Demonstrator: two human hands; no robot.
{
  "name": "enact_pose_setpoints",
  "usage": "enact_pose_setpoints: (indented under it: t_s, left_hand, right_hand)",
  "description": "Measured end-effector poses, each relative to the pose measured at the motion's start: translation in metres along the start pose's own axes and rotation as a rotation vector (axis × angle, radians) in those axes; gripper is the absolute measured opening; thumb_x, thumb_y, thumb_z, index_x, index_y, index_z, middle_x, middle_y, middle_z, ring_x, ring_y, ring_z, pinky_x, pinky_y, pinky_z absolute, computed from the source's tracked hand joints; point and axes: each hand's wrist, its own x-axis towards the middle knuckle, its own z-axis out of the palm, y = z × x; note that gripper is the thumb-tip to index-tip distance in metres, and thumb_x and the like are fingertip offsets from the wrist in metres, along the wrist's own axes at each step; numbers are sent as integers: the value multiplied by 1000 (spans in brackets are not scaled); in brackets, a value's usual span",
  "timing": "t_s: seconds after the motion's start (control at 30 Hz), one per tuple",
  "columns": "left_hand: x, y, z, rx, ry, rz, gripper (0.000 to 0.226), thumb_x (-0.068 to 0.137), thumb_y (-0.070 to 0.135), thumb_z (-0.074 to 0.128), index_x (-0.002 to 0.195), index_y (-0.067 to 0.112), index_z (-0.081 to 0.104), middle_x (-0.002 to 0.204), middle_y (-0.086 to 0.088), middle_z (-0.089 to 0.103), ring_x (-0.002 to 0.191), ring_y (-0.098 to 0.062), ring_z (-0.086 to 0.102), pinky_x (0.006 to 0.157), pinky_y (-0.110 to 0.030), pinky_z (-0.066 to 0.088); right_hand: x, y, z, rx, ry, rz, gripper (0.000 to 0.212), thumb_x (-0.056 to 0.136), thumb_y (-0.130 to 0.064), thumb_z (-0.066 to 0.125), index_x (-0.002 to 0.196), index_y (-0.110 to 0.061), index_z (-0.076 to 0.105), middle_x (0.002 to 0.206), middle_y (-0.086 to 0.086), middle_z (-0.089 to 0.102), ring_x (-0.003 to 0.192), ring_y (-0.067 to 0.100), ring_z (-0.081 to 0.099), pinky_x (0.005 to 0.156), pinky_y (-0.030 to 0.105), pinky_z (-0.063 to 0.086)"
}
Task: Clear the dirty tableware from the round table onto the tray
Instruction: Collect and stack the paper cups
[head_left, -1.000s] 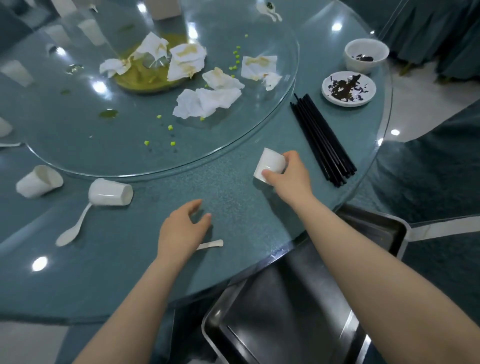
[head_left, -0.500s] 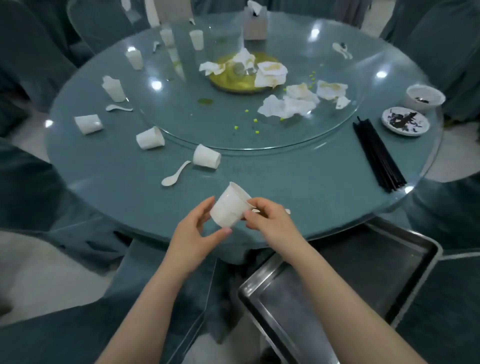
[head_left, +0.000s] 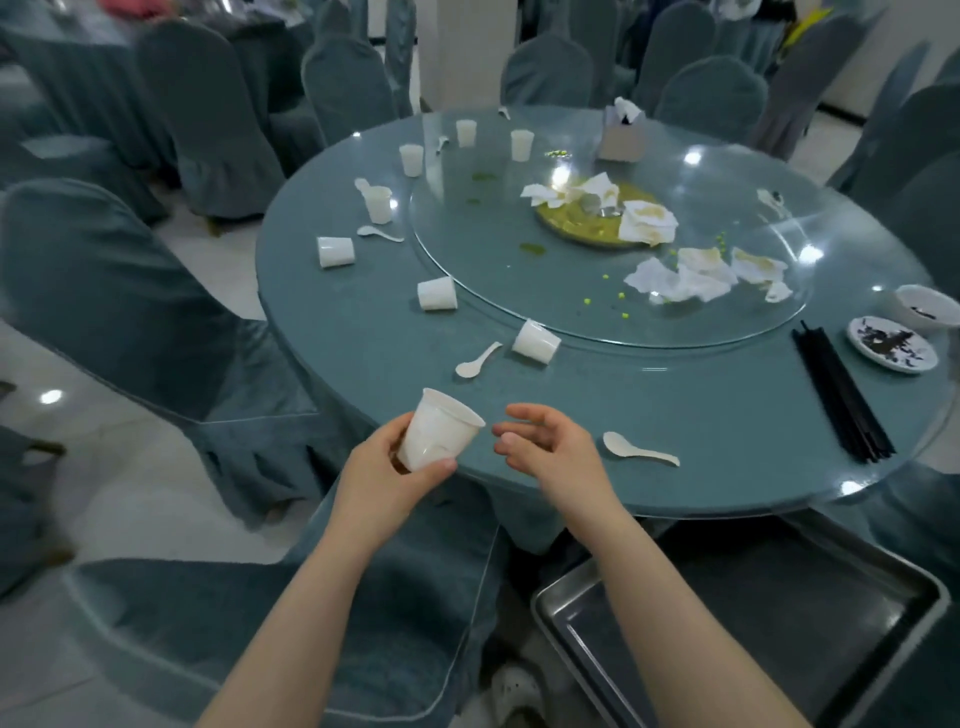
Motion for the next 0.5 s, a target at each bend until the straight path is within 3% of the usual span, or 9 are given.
enact_pose_setpoints:
  t_s: [0.07, 0.23, 0.37, 0.5]
  left_hand:
    - [10, -5, -5, -14, 26, -27, 50, 71, 14, 82, 114, 30, 61, 103, 15, 69, 95, -6, 66, 86, -30, 53]
    - [43, -13, -9, -11, 120, -106, 45, 71, 15, 82, 91, 48, 58, 86, 35, 66, 82, 10, 63, 74, -20, 48]
    - [63, -20, -11, -10, 188, -185, 45, 72, 15, 81, 93, 48, 58, 89, 34, 67, 85, 9, 64, 76, -21, 49]
    - [73, -28, -17, -30, 285, -270, 41, 74, 16, 79, 96, 45, 59, 91, 30, 69, 87, 6, 66, 74, -19, 49]
  right_hand:
    - [18, 1, -5, -41, 31, 6, 24, 85, -4, 65, 104, -20, 62, 94, -1, 73, 83, 11, 68, 77, 23, 55]
    - [91, 11, -29, -289, 140, -9, 20, 82, -11, 69, 96, -24, 64, 90, -4, 70, 81, 8, 65, 72, 16, 48]
    - [162, 20, -44, -461, 164, -8, 22, 80, -12, 67, 98, -23, 61, 85, -9, 66, 81, 13, 63, 71, 20, 44]
    - [229, 28, -48, -761, 193, -120, 42, 81, -19, 67, 121, -16, 57, 116, 1, 60, 105, 20, 56, 86, 27, 40]
